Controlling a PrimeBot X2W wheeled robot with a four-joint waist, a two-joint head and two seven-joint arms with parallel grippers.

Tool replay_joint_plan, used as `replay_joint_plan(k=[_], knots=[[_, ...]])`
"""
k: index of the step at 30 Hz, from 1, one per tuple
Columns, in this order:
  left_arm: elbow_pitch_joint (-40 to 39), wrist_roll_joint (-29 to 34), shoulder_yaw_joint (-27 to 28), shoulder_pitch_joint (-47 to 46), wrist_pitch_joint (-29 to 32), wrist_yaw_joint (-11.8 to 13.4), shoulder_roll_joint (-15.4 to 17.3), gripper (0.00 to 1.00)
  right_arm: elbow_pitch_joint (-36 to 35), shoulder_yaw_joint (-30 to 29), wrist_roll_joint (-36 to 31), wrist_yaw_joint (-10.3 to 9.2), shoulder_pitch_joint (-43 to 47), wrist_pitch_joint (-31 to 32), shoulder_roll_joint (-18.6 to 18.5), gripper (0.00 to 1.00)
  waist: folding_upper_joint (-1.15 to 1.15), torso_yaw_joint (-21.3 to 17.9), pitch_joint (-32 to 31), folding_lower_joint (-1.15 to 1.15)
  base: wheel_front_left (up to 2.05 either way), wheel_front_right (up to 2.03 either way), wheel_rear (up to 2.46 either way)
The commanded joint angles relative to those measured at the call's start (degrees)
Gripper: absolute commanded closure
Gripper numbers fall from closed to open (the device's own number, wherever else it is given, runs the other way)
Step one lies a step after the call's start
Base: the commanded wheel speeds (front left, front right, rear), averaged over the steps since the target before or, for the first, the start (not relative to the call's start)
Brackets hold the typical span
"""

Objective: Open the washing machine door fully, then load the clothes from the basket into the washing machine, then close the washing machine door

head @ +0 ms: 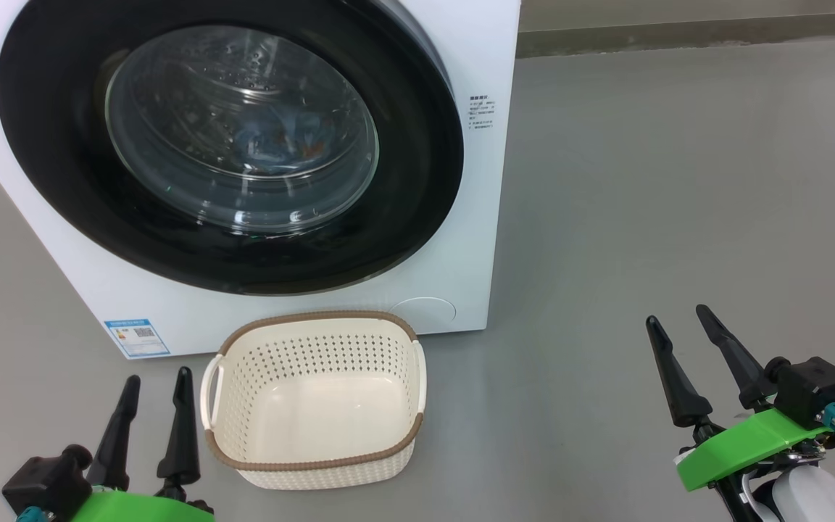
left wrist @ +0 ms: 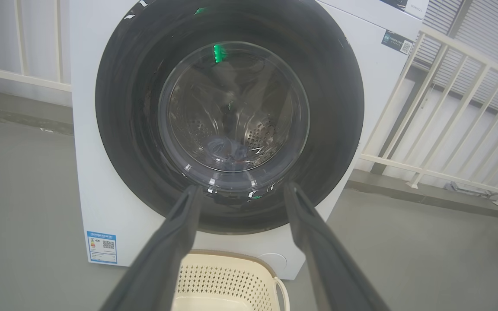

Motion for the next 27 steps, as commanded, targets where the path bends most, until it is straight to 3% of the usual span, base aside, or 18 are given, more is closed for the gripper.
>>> replay_joint_plan(k=[1, 10, 11, 22, 27], knots=[[-1.1, 0.3, 2.1, -1.1, -0.4, 0.3, 1.1, 0.0, -1.1, 0.5, -0.2, -0.14, 0.1, -0.3, -0.5, 0.0, 0.0, 0.0, 0.1, 0.0, 0.0, 0.0, 0.0], [-1.0, -1.1, 2.3, -1.1, -0.3, 0.1, 0.9, 0.0, -1.1, 0.2, -0.4, -0.14, 0.1, -0.3, -0.3, 0.0, 0.0, 0.0, 0.3, 0.0, 0.0, 0.0, 0.0], [0.2, -1.1, 0.2, 0.0, 0.0, 0.2, -0.2, 1.0, 0.2, -0.4, 0.0, 0.01, 0.3, 0.0, 0.2, 1.0, 0.0, 0.0, 0.3, 0.0, 0.0, 0.0, 0.0], [1.7, -4.5, 0.7, 1.0, 1.3, 0.1, -1.7, 1.0, 1.8, -0.8, 3.9, 0.0, 1.7, 1.2, 1.8, 1.0, 0.0, 0.1, 0.2, 0.14, 0.0, 0.0, 0.0], [1.6, -6.8, 1.2, 0.9, 2.2, 0.0, -2.0, 1.0, 1.7, -1.5, 6.6, 0.0, 1.7, 2.0, 2.2, 1.0, 0.0, 0.1, 0.4, 0.01, 0.0, 0.0, 0.0]])
